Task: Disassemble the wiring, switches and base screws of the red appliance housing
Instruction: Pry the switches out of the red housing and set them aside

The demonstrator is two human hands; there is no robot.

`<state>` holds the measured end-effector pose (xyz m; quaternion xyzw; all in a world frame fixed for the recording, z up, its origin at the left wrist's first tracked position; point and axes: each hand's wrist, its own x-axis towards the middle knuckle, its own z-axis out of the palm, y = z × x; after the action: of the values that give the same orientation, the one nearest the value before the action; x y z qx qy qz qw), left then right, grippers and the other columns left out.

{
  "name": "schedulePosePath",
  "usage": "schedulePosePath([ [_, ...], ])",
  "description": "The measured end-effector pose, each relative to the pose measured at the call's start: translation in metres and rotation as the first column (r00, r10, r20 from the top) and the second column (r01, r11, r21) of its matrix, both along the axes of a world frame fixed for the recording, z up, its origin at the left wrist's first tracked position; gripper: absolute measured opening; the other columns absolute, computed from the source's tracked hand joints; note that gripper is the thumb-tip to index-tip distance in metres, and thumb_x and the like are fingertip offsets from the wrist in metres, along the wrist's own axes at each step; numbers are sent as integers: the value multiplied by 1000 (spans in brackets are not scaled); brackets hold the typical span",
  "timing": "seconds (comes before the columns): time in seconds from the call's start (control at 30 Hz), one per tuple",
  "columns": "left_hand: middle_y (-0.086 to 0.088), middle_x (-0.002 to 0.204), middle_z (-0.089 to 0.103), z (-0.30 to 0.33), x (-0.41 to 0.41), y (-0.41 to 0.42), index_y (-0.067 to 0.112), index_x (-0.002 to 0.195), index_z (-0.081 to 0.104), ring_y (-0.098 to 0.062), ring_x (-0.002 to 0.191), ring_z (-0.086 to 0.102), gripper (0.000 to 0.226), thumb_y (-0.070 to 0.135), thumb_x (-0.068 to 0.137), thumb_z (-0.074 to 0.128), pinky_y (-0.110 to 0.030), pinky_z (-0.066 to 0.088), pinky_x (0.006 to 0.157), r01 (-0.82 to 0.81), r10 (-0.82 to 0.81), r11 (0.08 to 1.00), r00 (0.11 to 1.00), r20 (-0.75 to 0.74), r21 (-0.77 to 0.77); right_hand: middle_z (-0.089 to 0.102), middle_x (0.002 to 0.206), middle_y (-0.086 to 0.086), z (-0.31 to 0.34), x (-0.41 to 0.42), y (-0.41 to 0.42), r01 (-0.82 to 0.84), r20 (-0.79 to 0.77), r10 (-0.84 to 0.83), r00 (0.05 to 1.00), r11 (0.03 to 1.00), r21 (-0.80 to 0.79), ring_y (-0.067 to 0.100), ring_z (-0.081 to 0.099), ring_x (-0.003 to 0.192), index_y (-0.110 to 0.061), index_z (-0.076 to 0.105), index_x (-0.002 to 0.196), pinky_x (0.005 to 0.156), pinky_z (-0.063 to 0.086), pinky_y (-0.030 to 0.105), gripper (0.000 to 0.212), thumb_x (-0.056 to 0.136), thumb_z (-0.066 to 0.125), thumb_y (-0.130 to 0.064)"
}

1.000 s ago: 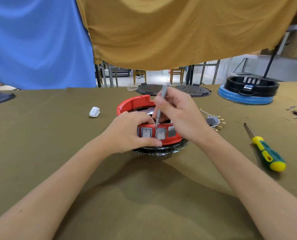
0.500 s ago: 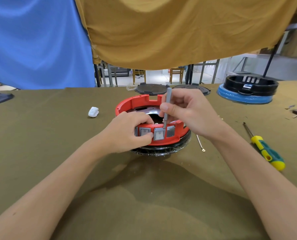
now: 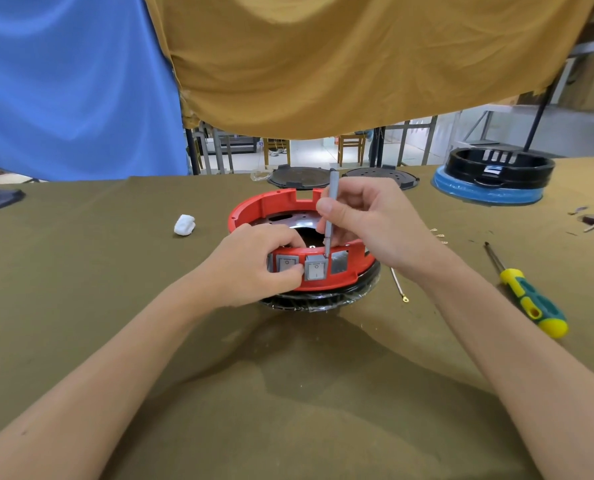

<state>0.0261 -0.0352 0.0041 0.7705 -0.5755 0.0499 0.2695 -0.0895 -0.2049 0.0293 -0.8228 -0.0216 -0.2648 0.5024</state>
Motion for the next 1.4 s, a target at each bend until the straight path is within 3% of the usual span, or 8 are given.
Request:
schedulePosePath([
  [0.2,12,78,63,0,-1,0,25,88,63,-7,75,58,39,53,71,42,-25,46,62,-8,8,1000,1000,-1,1,67,88,33,3,-5,-2,-102,61,111,992,985,-136,38,68,80,10,66,94,73,61,32,12,94,63,-2],
  [0.43,11,80,64,1,-2,-1,23,90,65,-8,75,58,44,55,70,41,-26,47,63,4,-4,1000,1000,14,-2,72,85,22,-1,0,-5,-100,-19,101,995,995,17,21,70,71,-8,68,89,69,60,29,11,97,61,-8],
  [0.7,14,79,62,0,-1,-1,29,87,61,-5,77,58,35,54,71,43,-18,41,61,-1,1,1000,1000,12,3,73,75,4,-4,8,-6,-43,-91,53,994,992,115,30,69,75,-12,71,91,73,61,34,15,98,62,-21],
  [0.83,13,78,62,1,-4,-1,30,86,61,-5,76,57,17,42,77,52,-22,42,61,-18,18,1000,1000,4,9,74,78,7,-7,4,-6,-57,-53,65,996,989,139,32,69,74,-12,70,91,73,62,34,14,98,62,-21],
  [0.93,11,81,63,6,-9,1,27,88,63,-5,76,58,22,43,77,52,-30,48,64,-40,39,998,998,39,40,74,76,7,-6,3,-8,-68,26,63,998,967,244,27,71,72,-9,68,88,66,59,28,15,97,64,-20],
  [1.07,11,74,63,15,-22,3,29,83,62,-8,70,59,25,50,74,50,-35,49,60,-112,103,993,979,176,43,70,75,3,-5,5,-11,-81,111,41,993,921,380,21,69,67,-12,67,88,66,60,31,12,94,67,-23],
  [1.27,7,66,60,11,-36,-3,23,78,55,-16,62,57,36,57,77,43,-30,36,52,-379,365,925,889,278,-1,58,61,2,-9,8,-14,-95,112,47,993,874,477,16,62,59,-14,60,89,62,59,34,14,94,67,-25],
  [1.4,6,69,66,15,-34,0,21,79,62,-14,68,61,41,59,76,46,-34,50,65,-410,403,911,909,106,45,65,64,6,-15,10,-12,-58,95,10,995,855,516,17,64,58,-13,58,85,59,58,32,16,92,71,-19],
])
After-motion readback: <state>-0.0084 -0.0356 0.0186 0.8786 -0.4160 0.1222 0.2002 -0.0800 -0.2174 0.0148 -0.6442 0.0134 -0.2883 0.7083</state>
